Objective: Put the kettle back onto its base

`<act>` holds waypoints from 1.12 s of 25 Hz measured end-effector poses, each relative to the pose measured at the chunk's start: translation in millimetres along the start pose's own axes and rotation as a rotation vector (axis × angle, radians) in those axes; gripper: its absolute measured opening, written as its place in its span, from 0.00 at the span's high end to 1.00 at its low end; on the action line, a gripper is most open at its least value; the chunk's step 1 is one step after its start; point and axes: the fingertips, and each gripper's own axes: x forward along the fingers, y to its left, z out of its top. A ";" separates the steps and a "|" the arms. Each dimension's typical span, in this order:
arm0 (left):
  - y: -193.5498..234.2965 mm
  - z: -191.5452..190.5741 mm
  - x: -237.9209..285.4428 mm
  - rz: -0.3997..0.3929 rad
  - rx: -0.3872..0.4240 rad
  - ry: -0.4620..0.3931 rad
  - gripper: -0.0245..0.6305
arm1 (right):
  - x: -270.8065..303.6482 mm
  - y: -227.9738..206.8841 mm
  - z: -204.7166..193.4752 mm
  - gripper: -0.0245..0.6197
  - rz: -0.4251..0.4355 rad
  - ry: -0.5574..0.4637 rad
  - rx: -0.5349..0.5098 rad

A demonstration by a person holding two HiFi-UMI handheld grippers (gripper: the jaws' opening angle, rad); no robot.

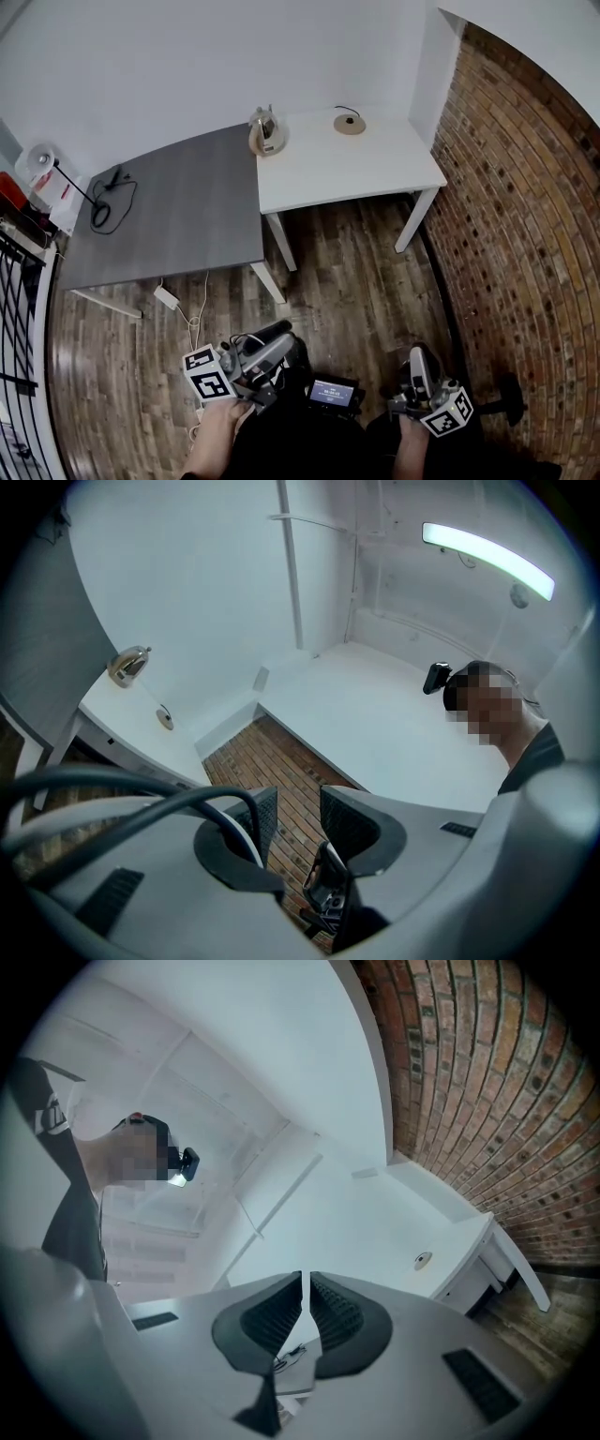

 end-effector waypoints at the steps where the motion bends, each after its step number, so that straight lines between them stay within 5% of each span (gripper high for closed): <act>1: 6.1 0.9 4.0 -0.007 -0.007 -0.002 0.75 | 2.2 -2.5 0.1 0.93 -0.007 0.004 -0.006; 8: 58.9 34.1 30.2 -0.048 -0.055 -0.050 0.74 | 45.9 -28.5 -7.2 0.93 -0.052 0.055 -0.027; 20: 154.5 135.2 32.0 -0.022 -0.061 -0.190 0.74 | 210.2 -51.5 -35.6 0.93 0.048 0.224 -0.075; 25: 193.8 157.2 25.5 0.007 -0.080 -0.198 0.74 | 245.7 -68.7 -55.1 0.92 -0.017 0.262 -0.095; 28: 205.7 164.0 34.4 0.004 -0.088 -0.180 0.72 | 254.4 -83.1 -59.6 0.81 -0.064 0.276 -0.088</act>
